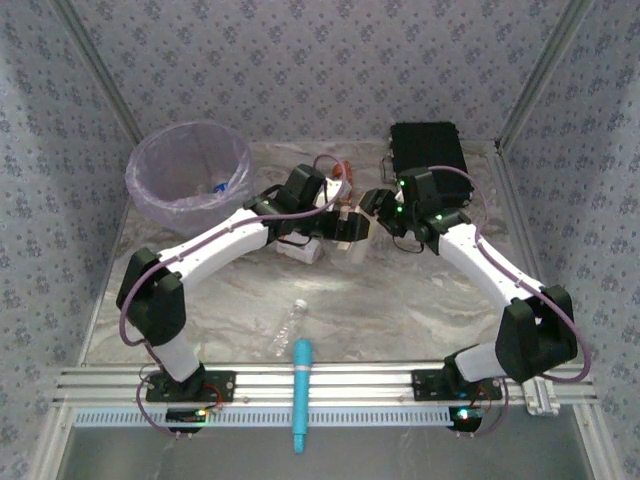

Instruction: Put the plastic bottles in the bin

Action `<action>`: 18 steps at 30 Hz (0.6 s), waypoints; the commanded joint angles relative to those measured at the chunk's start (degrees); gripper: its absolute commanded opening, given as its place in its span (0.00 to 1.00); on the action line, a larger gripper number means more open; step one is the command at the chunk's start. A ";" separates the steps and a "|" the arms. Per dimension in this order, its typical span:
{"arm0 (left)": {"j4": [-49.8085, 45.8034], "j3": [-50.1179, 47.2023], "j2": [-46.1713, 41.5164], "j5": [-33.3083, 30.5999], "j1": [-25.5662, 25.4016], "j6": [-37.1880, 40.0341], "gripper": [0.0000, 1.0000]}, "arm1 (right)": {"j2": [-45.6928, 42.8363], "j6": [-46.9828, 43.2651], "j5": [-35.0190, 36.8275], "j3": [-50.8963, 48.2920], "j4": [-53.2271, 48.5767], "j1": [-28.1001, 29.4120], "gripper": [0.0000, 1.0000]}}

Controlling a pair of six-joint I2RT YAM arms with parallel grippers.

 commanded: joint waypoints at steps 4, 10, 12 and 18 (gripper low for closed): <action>2.64 2.22 1.65 1.49 -0.56 -0.15 0.80 | -1.86 0.68 -2.65 2.44 1.48 0.63 0.58; 2.74 2.16 1.96 1.23 -0.63 -0.41 0.59 | -2.45 1.30 -2.83 2.55 2.40 0.56 0.58; 3.15 2.09 2.02 1.32 -0.55 -0.63 0.53 | -2.47 1.41 -3.01 2.71 2.73 0.52 0.58; 3.16 2.13 1.69 1.05 -0.51 -0.67 0.47 | -2.99 1.32 -3.14 3.32 1.59 0.08 0.66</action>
